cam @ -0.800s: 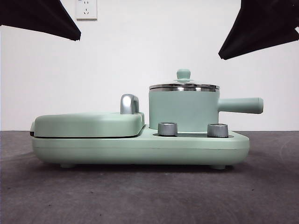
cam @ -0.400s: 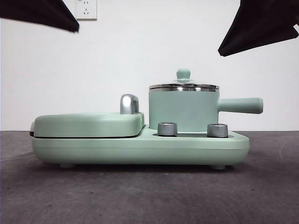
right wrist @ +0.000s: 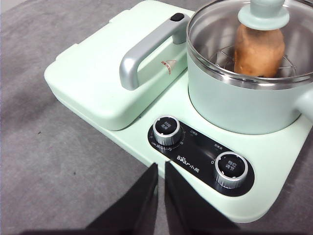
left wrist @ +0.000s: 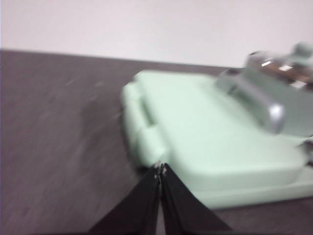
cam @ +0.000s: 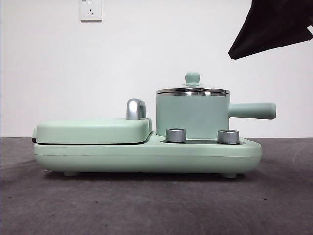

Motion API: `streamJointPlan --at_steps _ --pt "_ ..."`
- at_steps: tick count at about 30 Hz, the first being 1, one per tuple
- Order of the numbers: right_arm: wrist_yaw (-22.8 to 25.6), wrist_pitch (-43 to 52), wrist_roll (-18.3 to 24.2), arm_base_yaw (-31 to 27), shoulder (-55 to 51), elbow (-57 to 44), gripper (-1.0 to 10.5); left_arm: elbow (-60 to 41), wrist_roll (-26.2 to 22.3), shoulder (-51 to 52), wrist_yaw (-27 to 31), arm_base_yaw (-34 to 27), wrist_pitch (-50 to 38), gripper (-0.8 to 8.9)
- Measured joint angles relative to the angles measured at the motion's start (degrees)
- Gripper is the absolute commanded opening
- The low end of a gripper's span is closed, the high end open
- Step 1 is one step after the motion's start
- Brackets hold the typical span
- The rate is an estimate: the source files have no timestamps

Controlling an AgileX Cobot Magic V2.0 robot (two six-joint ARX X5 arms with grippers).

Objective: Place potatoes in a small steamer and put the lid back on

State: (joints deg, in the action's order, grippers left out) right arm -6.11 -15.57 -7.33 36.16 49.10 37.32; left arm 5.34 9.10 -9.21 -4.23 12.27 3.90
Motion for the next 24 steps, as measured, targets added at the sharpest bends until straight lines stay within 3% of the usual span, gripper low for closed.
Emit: streamJointPlan --at_steps 7,24 --pt "0.04 0.0 0.0 0.0 -0.02 0.0 0.2 -3.5 1.09 9.09 0.31 -5.97 5.44 0.06" --pt "0.07 0.02 0.0 0.0 -0.09 0.0 0.2 -3.5 1.62 9.01 0.92 -6.54 6.19 0.06"
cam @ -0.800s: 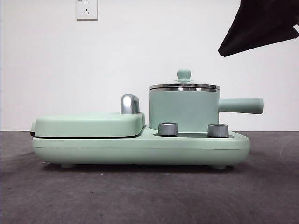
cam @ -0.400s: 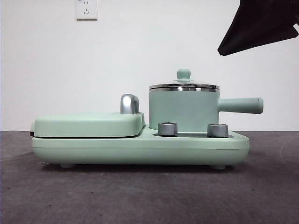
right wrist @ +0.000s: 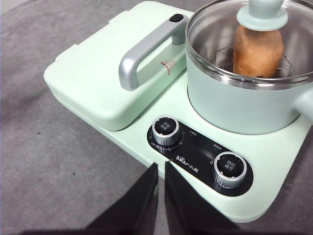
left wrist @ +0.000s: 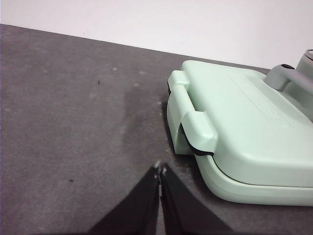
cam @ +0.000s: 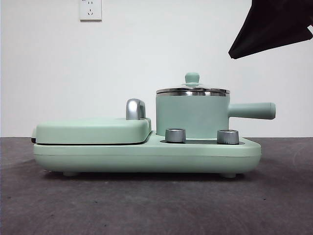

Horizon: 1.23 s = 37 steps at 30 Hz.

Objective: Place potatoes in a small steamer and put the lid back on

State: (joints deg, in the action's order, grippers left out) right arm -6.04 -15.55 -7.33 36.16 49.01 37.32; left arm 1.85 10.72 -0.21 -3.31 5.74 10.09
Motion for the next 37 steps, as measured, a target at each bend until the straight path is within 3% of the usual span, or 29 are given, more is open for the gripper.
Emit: streamJointPlan --at_steps 4,8,14,19,24,37 --pt "0.7 -0.35 0.96 -0.35 -0.44 0.0 0.2 0.0 0.02 0.0 0.0 0.0 0.0 0.06" --pt "2.89 3.06 6.38 -4.09 -5.86 -3.28 0.2 0.0 0.02 0.0 0.0 0.0 0.0 0.06" --pt "3.02 12.9 10.25 -18.14 -24.9 -20.59 0.2 0.0 0.02 0.0 0.0 0.0 0.0 0.06" --pt "3.08 13.77 11.69 -29.22 -40.35 -30.08 0.2 0.0 0.02 0.0 0.0 0.0 0.0 0.06" --pt "3.08 14.53 11.8 -36.04 -48.78 -36.26 0.2 0.0 0.02 0.0 0.0 0.0 0.02 0.06" --pt "3.04 13.64 10.47 -36.98 -48.72 -36.39 0.2 0.0 0.02 0.0 0.0 0.0 -0.02 0.06"
